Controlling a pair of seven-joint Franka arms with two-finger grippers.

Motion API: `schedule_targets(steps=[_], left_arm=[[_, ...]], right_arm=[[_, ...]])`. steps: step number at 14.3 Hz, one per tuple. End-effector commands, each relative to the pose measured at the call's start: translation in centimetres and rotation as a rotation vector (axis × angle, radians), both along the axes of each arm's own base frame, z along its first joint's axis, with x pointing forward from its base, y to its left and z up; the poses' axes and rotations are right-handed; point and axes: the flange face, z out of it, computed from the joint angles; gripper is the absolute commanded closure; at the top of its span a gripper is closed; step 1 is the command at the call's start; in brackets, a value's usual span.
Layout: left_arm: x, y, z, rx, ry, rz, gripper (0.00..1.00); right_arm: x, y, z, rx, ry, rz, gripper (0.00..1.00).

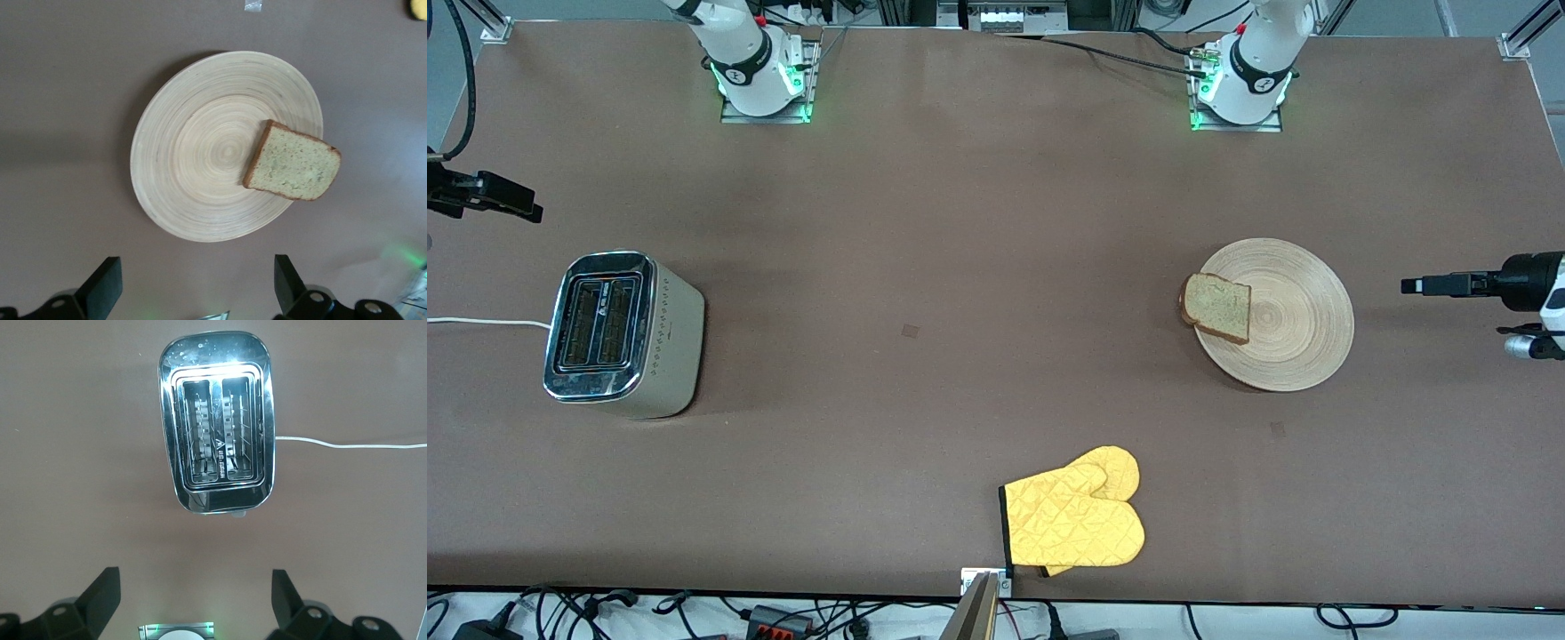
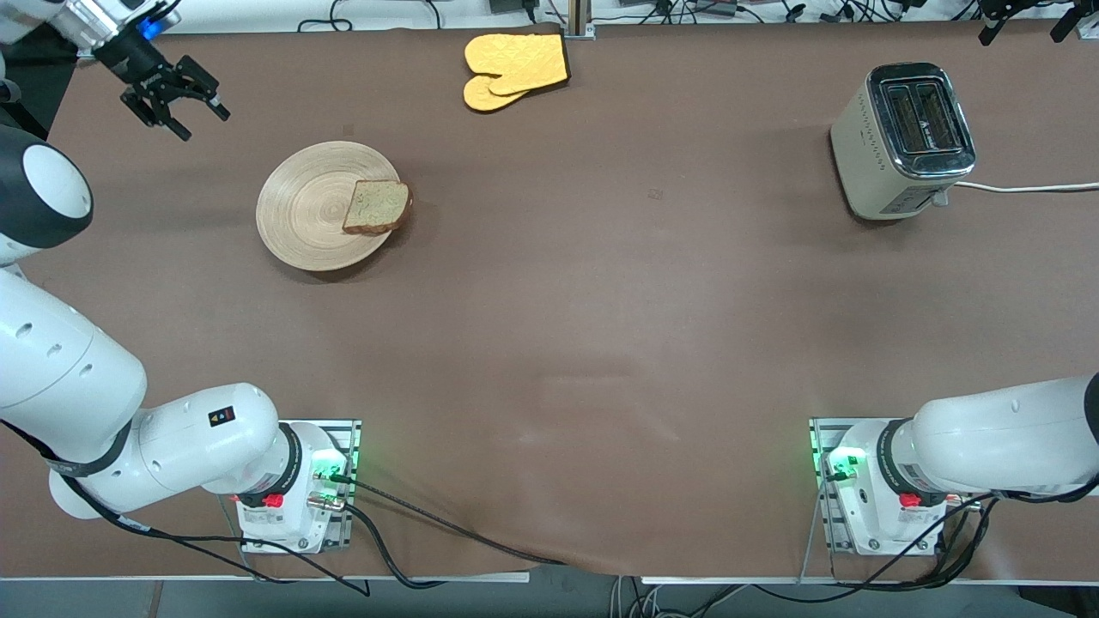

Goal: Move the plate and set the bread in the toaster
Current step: 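Grip the wooden plate's rim with the left gripper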

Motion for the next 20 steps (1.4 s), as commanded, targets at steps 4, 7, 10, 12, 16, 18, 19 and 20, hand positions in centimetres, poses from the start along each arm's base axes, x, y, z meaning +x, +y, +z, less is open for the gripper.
schedule_targets(steps=[4, 7, 10, 12, 16, 18, 19, 20], left_arm=[[-0.9, 6.5, -8.5, -0.267, -0.130, -0.016, 0.00], [-1.8, 8.0, -13.4, -0.401, -0.188, 0.000, 0.00], [-2.0, 8.1, -17.6, -0.445, -0.224, -0.004, 0.00], [-2.1, 7.7, -19.8, -0.481, -0.248, -0.001, 0.00], [-2.9, 6.5, -23.3, -0.537, -0.215, 0.008, 0.00], [-3.1, 5.7, -24.6, -0.571, -0.237, -0.038, 0.04], [-2.9, 5.3, -24.7, -0.577, -0.253, -0.060, 0.13], [-2.8, 5.0, -24.7, -0.580, -0.256, -0.072, 0.26]], right_arm=[[0.1, -0.2, 0.3, -0.002, 0.000, -0.014, 0.00], [0.1, -0.2, 0.3, -0.002, -0.002, -0.014, 0.00], [0.1, -0.2, 0.3, -0.002, 0.000, -0.014, 0.00], [0.1, -0.2, 0.3, -0.002, 0.001, -0.015, 0.00], [0.1, -0.3, 0.3, -0.002, 0.001, -0.016, 0.00], [0.1, -0.3, 0.3, -0.002, 0.001, -0.016, 0.00], [0.1, -0.2, 0.3, -0.002, 0.001, -0.015, 0.00], [0.1, -0.3, 0.3, -0.002, 0.000, -0.016, 0.00]])
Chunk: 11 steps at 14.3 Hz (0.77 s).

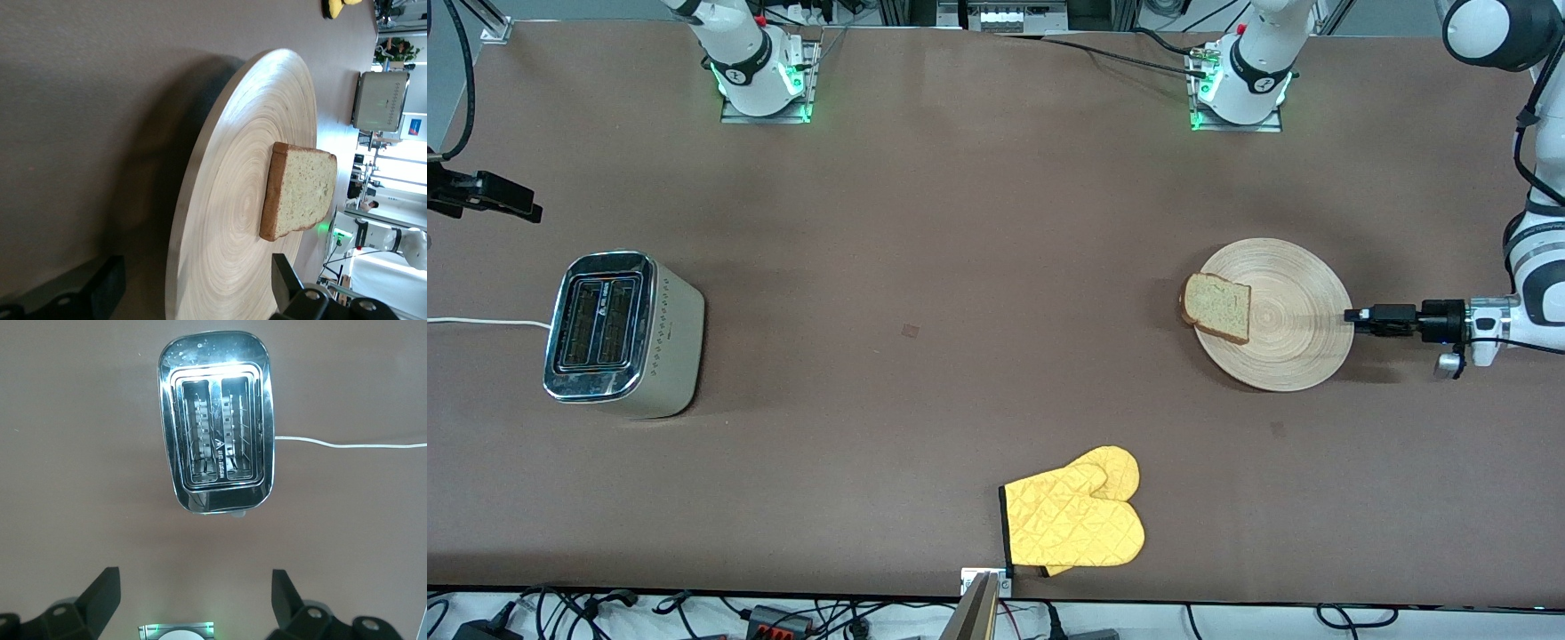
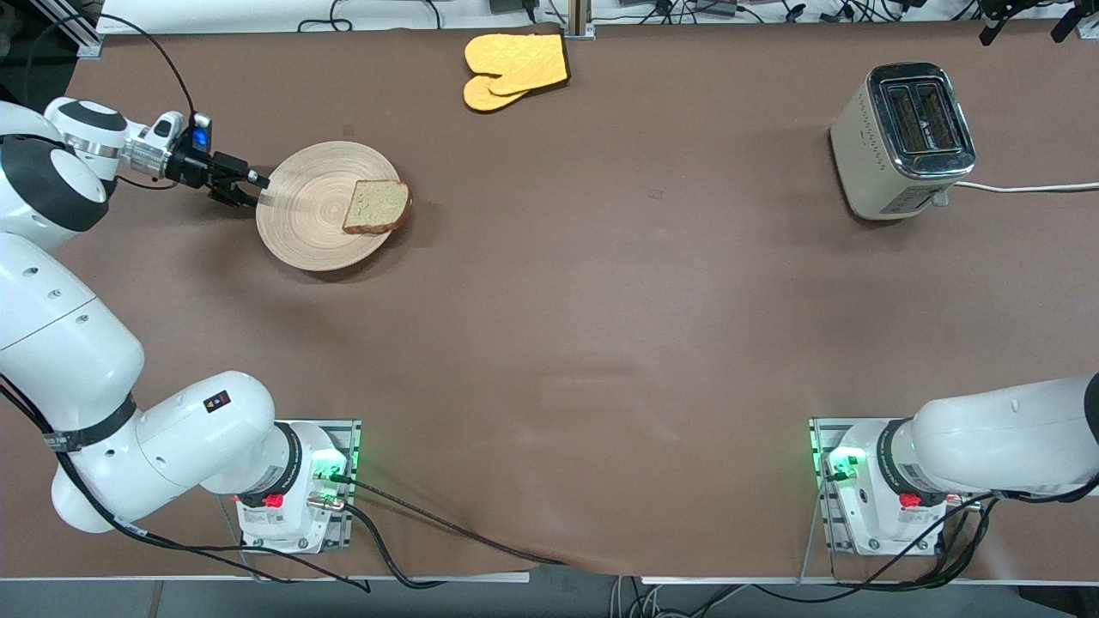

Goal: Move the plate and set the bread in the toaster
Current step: 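Grip the wooden plate's rim with the left gripper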

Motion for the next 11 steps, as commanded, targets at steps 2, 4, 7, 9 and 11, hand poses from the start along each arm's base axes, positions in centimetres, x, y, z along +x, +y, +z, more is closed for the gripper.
schedule_targets(steps=[2, 4, 7, 9, 11], left_arm=[[0.37, -0.64, 0.17, -0.049, -0.061, -0.044, 0.54], [0.18, -0.68, 0.34, -0.068, -0.065, -0.060, 0.72], [-0.21, -0.70, 0.53, -0.088, -0.044, -0.073, 0.92], [-0.20, -1.06, 0.09, -0.096, -0.044, -0.078, 0.95], [-0.04, -1.21, 0.16, -0.097, -0.043, -0.075, 0.99]], right_arm=[[0.10, -0.11, 0.33, -0.002, 0.000, -0.013, 0.00], [0.09, -0.20, 0.33, -0.002, 0.000, -0.015, 0.00], [0.09, -0.20, 0.33, -0.002, 0.000, -0.015, 0.00], [0.13, -0.20, 0.24, -0.002, 0.001, -0.015, 0.00], [0.15, -0.20, 0.25, -0.002, 0.000, -0.015, 0.00]])
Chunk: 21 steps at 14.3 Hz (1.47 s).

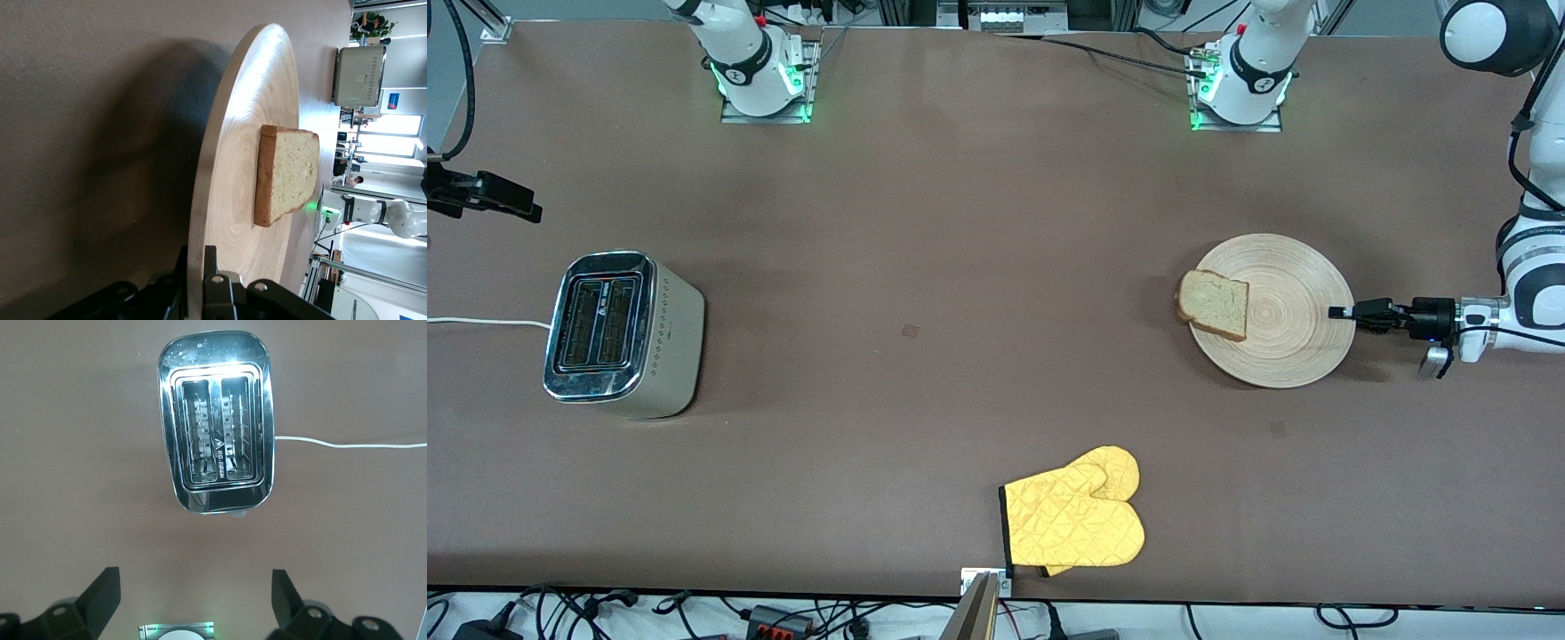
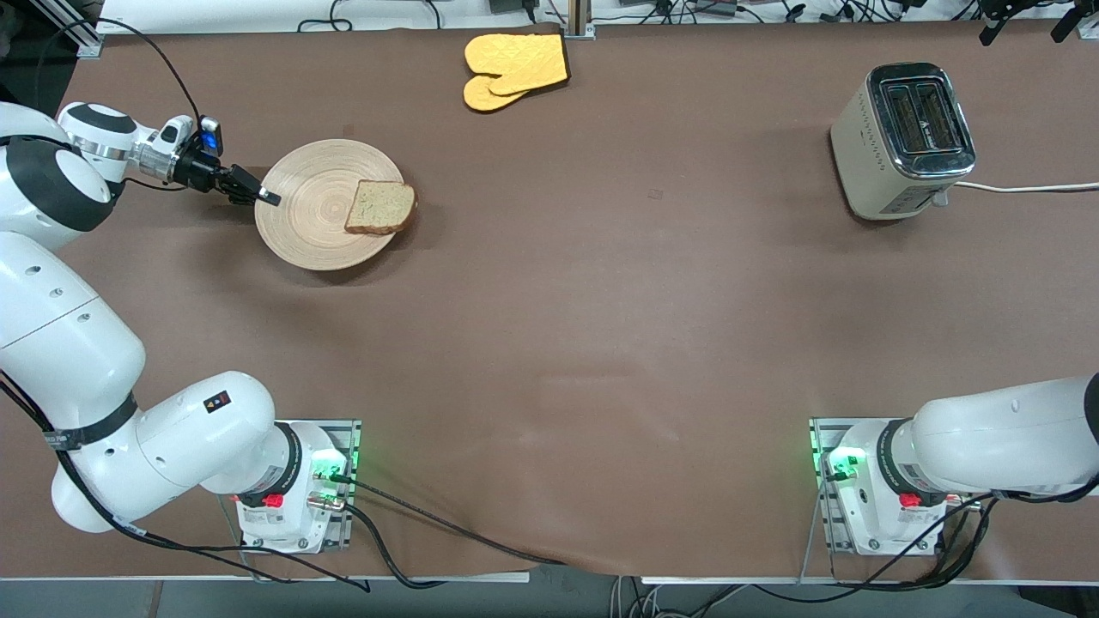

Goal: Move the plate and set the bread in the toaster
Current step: 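Grip the wooden plate's rim with the left gripper, then slide the plate with the left gripper toward the toaster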

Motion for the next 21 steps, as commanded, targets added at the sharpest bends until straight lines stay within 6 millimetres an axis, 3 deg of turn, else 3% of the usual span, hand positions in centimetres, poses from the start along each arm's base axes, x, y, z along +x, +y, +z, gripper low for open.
schedule_targets(steps=[1, 4, 8, 13, 16, 21], left_arm=[[0.5, -0.2, 0.7, -0.028, -0.014, -0.005, 0.99], [1.3, -0.6, 2.4, -0.028, -0.020, -0.016, 0.99], [4.8, -7.4, 5.8, -0.070, -0.042, -0.080, 0.99], [8.1, -21.2, 7.1, -0.099, 0.009, -0.142, 0.99], [6.4, -30.4, 4.2, -0.141, 0.025, -0.037, 0.99], [3.9, -45.7, 3.4, -0.121, 0.007, 0.064, 0.99]], right_arm=[[0.2, -0.2, 0.2, -0.002, 0.002, -0.014, 0.00], [0.2, -0.3, 0.2, -0.002, 0.001, -0.016, 0.00], [0.2, -0.5, 0.0, -0.002, 0.003, -0.019, 0.00], [0.3, -0.5, 0.2, -0.002, 0.000, -0.019, 0.00], [0.3, -0.8, 0.1, -0.002, 0.000, -0.023, 0.00], [0.3, -0.9, 0.0, 0.012, 0.000, -0.028, 0.00]])
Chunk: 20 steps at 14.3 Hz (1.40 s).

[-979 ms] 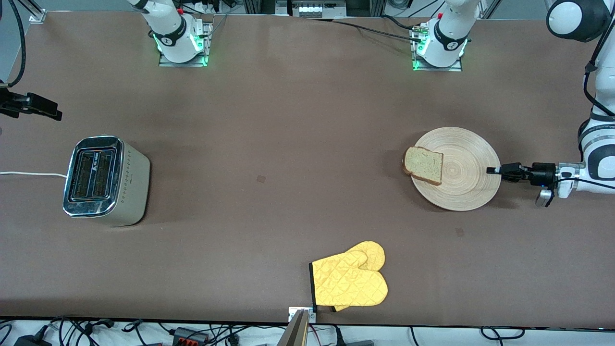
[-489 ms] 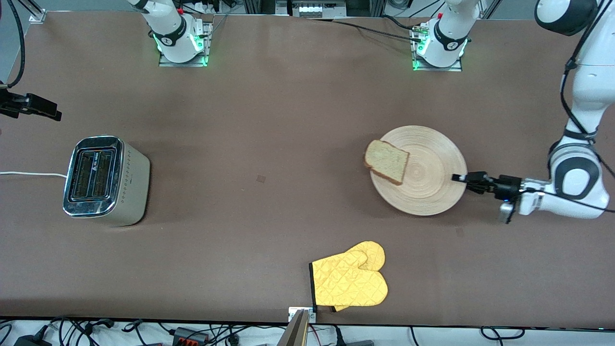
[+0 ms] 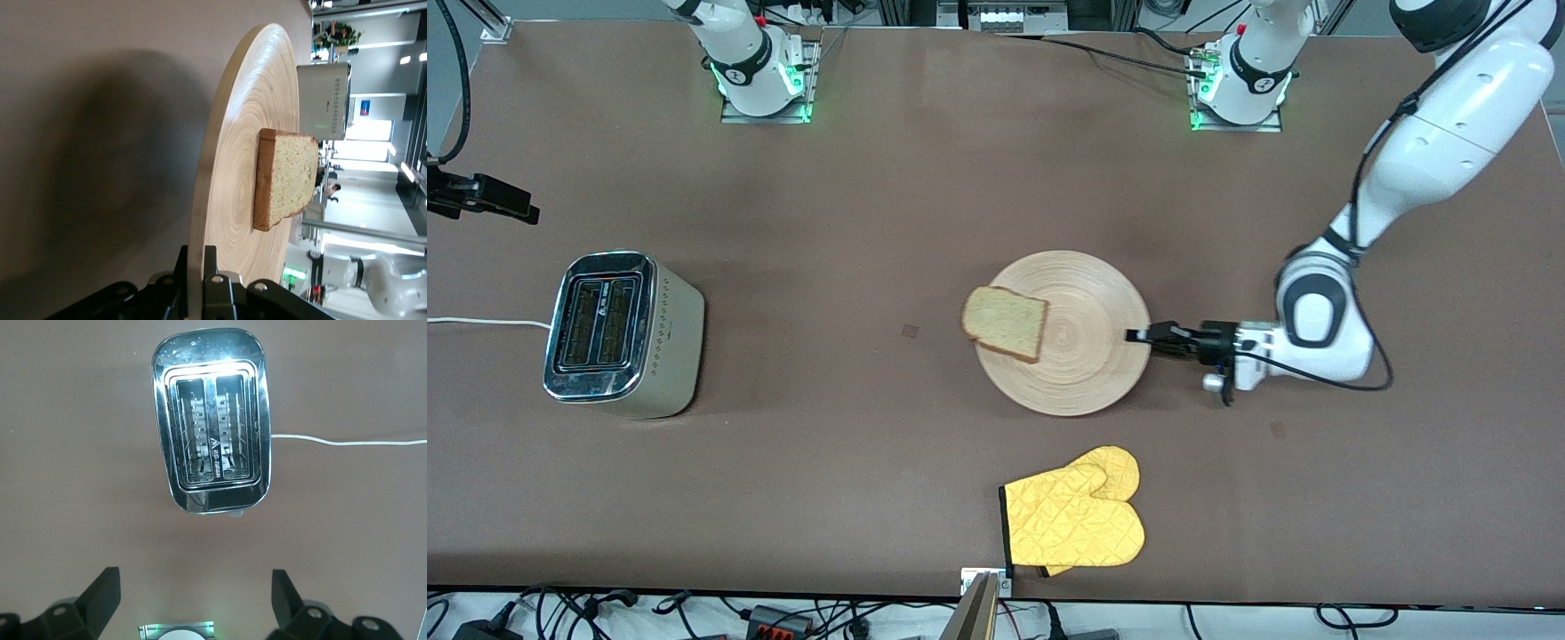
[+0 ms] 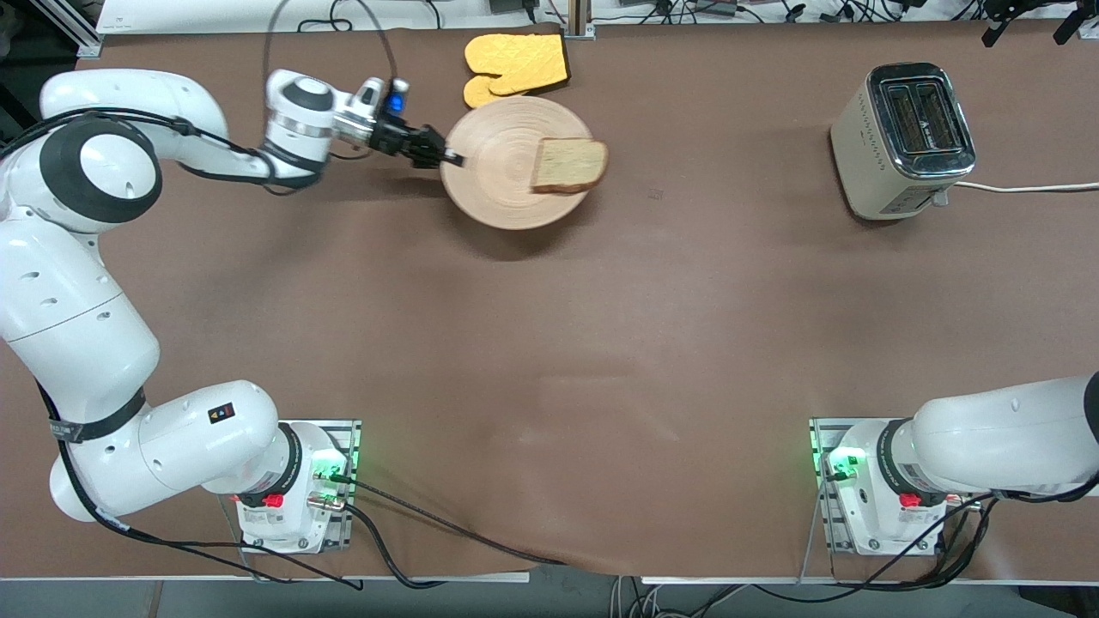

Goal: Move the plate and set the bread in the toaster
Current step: 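Slide the plate with the left gripper toward the toaster, then release the plate with the left gripper while the right gripper approaches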

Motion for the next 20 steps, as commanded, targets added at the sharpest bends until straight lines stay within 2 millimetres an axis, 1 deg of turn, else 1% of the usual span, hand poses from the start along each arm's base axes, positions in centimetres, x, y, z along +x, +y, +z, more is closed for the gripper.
schedule_targets(steps=[1, 3, 4, 5, 7, 9, 10, 11, 13, 14, 15, 16, 18, 19, 20], left_arm=[[-1.7, -6.9, 0.4, -0.029, 0.039, 0.059, 0.99], [-3.1, -11.3, 0.0, -0.007, 0.042, 0.087, 0.99], [-3.8, -13.1, -0.3, 0.003, 0.053, 0.116, 0.99], [-4.6, -14.8, -0.5, 0.017, 0.061, 0.135, 0.99], [-5.6, -17.6, -0.8, 0.024, 0.075, 0.152, 0.99], [-6.6, -19.4, -1.4, 0.035, 0.081, 0.147, 0.98], [-6.8, -19.5, -2.0, 0.054, 0.069, 0.157, 0.98], [-6.9, -19.6, -2.2, 0.059, 0.070, 0.166, 0.96], [-7.5, -20.2, -2.8, 0.060, 0.085, 0.162, 0.81], [-7.4, -20.0, -2.9, 0.064, 0.082, 0.162, 0.59], [-7.4, -20.0, -2.8, 0.064, 0.075, 0.157, 0.06], [-7.1, -19.6, -2.6, 0.065, 0.071, 0.161, 0.00], [-6.7, -19.2, -2.3, 0.065, 0.066, 0.167, 0.00], [-6.2, -18.4, -2.0, 0.062, 0.063, 0.176, 0.00], [-5.3, -16.9, -1.6, 0.064, 0.051, 0.185, 0.00]], right_arm=[[0.2, -0.3, 0.4, 0.010, -0.007, -0.018, 0.00], [0.1, -0.5, 0.2, 0.009, -0.004, -0.022, 0.00], [0.2, -0.5, 0.4, 0.011, -0.007, -0.022, 0.00], [0.1, -0.6, 0.4, 0.011, -0.007, -0.024, 0.00], [0.2, -0.5, 0.4, 0.011, -0.007, -0.022, 0.00], [0.1, -0.6, 0.2, 0.011, -0.004, -0.022, 0.00], [0.1, -0.6, 0.4, 0.011, -0.007, -0.022, 0.00], [0.1, -0.6, 0.2, 0.011, -0.004, -0.022, 0.00], [0.2, -0.5, 0.4, 0.024, -0.008, -0.023, 0.00], [0.2, -0.5, 0.4, 0.024, -0.008, -0.025, 0.00], [0.1, -0.5, 0.2, 0.026, -0.006, -0.025, 0.00], [0.1, -0.8, 0.3, 0.034, -0.007, -0.030, 0.00], [0.0, -0.9, 0.3, 0.046, -0.003, -0.029, 0.00], [0.0, -0.8, 0.3, 0.047, -0.004, -0.031, 0.00], [0.1, -0.5, 0.3, 0.050, -0.004, -0.028, 0.00]])
